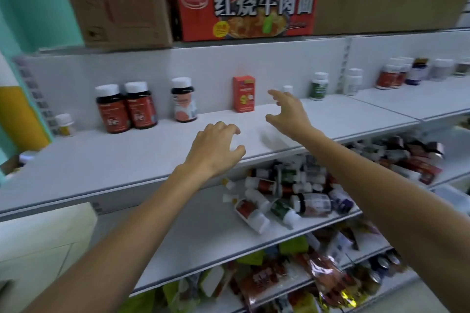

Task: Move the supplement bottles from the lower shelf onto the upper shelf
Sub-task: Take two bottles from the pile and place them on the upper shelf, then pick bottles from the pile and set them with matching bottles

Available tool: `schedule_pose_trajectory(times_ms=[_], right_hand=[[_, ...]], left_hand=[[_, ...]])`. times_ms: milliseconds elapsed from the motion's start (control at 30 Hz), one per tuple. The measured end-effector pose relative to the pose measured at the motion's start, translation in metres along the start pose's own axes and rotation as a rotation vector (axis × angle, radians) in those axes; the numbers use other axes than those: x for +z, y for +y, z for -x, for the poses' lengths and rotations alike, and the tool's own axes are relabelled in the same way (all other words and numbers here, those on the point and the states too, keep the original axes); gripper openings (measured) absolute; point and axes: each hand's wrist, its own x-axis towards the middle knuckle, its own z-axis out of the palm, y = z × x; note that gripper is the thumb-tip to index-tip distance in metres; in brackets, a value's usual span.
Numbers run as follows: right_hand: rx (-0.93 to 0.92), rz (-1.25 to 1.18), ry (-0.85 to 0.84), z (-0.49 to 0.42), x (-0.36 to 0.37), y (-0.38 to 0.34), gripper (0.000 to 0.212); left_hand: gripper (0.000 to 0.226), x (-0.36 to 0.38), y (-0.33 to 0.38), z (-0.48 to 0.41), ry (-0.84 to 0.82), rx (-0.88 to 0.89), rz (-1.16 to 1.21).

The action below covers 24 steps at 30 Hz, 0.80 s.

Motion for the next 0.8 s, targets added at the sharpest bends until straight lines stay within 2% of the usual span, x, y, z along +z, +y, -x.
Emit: schedule_pose_trajectory(times_ms=[200,400,600,800], right_hand=[[0.162,0.031,0.134,0.034,-0.088,0.094,0.049],[0.269,0.101,0.133,0.079,-0.157,0.177,0.049],[0.310,0.150,0.065,0.116,-0.179,0.241,0.051],[0.351,0.127,-0.037,0.137,-0.166,0.279,0.047]], left_hand=[[0.039,0.039,0.087,-0.022,0.041,0.118,0.153],[0.035,0.091,0.161,-0.026,-0.008,0.161,0.227],[0.035,0.151,0.201,-0.013,-0.075,0.111,0.240],[0.035,0.199,0.203,0.007,-0.215,-0.031,0.245]])
